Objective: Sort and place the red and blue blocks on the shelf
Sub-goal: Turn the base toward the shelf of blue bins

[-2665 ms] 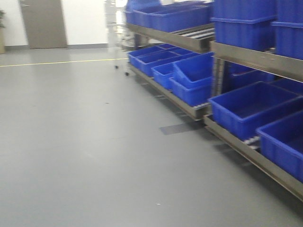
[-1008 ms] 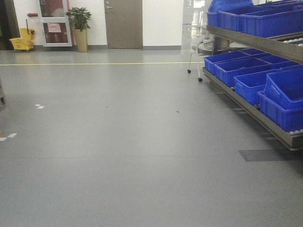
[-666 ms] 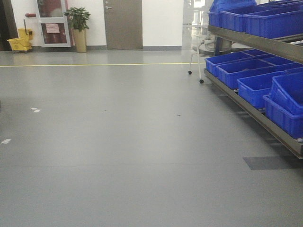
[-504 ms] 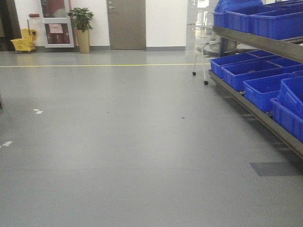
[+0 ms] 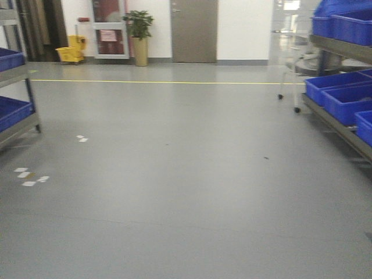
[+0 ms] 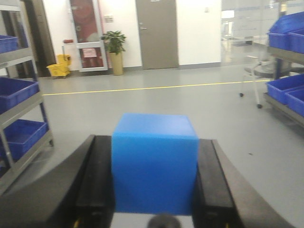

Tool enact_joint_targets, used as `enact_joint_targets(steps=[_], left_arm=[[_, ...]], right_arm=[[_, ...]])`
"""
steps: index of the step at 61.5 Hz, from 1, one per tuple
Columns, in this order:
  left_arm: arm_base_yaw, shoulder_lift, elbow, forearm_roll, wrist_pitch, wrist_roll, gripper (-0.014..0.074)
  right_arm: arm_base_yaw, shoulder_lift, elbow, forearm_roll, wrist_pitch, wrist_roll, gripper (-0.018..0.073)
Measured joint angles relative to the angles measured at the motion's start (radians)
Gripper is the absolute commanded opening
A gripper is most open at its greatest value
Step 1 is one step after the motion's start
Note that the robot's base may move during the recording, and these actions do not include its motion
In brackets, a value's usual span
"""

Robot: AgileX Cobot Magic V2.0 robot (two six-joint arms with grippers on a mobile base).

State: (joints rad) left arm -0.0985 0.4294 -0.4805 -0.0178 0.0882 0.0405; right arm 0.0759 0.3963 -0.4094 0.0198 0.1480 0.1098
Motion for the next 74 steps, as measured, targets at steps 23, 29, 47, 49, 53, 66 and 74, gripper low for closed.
enact_joint_targets(steps=[23,29,47,49,53,66,74], left_arm=[[0.0,0.0,0.0,0.0,0.0,0.0,0.0125],[0.0,0.0,0.0,0.0,0.0,0.0,0.0125],[0.0,0.0,0.0,0.0,0.0,0.0,0.0125],[0.0,0.0,0.0,0.0,0.0,0.0,0.0125],[0.0,0.0,0.0,0.0,0.0,0.0,0.0125],[0.0,0.0,0.0,0.0,0.0,0.0,0.0125],[0.0,0.0,0.0,0.0,0.0,0.0,0.0125]], right_arm=[[0.0,0.0,0.0,0.0,0.0,0.0,0.0057],[0.0,0.0,0.0,0.0,0.0,0.0,0.0057],[0.0,0.0,0.0,0.0,0.0,0.0,0.0057],[0.0,0.0,0.0,0.0,0.0,0.0,0.0057],[0.0,0.0,0.0,0.0,0.0,0.0,0.0057],[0.0,0.0,0.0,0.0,0.0,0.0,0.0057],[0.0,0.0,0.0,0.0,0.0,0.0,0.0057]])
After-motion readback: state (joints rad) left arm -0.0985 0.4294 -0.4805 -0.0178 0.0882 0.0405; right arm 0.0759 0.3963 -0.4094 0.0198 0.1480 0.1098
